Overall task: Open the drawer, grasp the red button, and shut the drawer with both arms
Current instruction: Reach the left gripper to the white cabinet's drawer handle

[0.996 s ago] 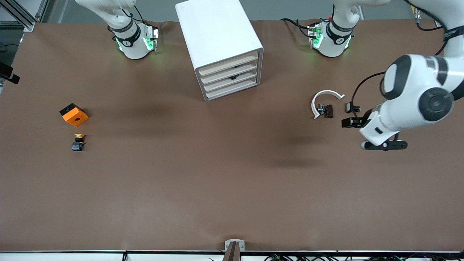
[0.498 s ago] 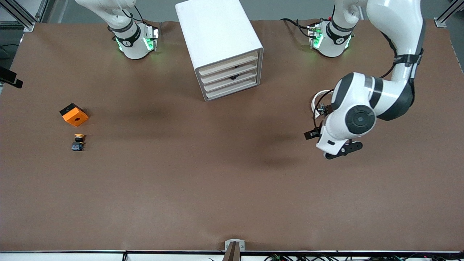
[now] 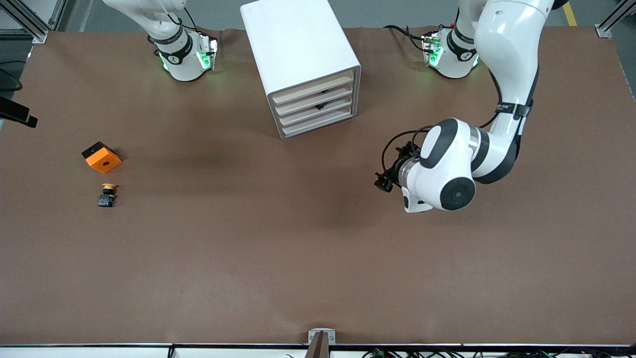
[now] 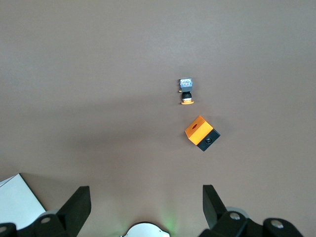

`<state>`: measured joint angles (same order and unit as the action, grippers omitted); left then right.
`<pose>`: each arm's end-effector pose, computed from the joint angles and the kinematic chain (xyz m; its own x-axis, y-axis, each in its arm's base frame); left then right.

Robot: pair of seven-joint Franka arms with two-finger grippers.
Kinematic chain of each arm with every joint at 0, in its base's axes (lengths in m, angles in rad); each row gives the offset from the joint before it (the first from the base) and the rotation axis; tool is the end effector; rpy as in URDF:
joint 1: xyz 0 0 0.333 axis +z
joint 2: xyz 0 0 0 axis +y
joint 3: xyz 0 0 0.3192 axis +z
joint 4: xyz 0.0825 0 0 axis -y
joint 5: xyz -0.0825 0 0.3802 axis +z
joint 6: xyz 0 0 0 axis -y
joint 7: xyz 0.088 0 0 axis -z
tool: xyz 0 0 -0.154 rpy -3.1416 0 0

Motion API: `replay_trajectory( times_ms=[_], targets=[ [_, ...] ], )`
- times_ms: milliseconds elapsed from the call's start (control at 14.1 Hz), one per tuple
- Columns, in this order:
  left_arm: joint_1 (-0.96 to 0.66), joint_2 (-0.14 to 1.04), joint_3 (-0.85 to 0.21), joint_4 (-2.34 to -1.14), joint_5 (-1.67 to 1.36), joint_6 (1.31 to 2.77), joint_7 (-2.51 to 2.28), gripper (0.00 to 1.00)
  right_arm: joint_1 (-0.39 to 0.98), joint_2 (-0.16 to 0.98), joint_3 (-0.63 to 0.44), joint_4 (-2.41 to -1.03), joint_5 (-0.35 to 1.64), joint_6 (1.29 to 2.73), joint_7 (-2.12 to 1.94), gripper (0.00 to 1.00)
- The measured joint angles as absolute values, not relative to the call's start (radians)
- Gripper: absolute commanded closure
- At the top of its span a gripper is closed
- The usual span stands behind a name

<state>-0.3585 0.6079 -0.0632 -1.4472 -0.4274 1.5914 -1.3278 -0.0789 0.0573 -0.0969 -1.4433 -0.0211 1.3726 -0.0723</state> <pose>0.5620 -0.3154 0.2818 0.3721 0.7848 -0.4957 0.7492 -0.5692 -0.3388 0.5330 -0.0967 0.5921 0.9859 -0.1066 -0.1289 -0.1052 -0.9943 0.0173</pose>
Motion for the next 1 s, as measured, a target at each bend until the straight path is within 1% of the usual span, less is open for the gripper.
replay_trajectory(
  times_ms=[285,498,783,854,925,996],
  targets=[
    [-0.346,0.693,-0.062,-1.430,-0.613,1.561,-1.675,0.00,-0.079,0.091,-0.095,-1.445,-0.031,1.373,-0.072,0.00],
    [-0.351,0.733,-0.064,-1.425,-0.755,1.425,-1.882,0.00,-0.082,0.151,-0.098,-1.447,-0.034,1.379,-0.074,0.00],
    [-0.359,0.805,-0.074,-1.445,-0.825,1.281,-2.105,0.00,-0.082,0.167,-0.098,-1.443,-0.030,1.383,-0.043,0.00],
    [-0.360,0.824,-0.077,-1.461,-0.826,1.268,-2.132,0.02,-0.081,0.166,-0.098,-1.441,-0.018,1.383,-0.028,0.00],
    [-0.361,0.841,-0.078,-1.477,-0.827,1.256,-2.162,0.19,-0.081,0.166,-0.097,-1.439,0.002,1.383,0.000,0.00],
    [-0.362,0.856,-0.080,-1.493,-0.828,1.241,-2.189,0.28,-0.081,0.166,-0.097,-1.438,0.026,1.381,0.055,0.00]
  ],
)
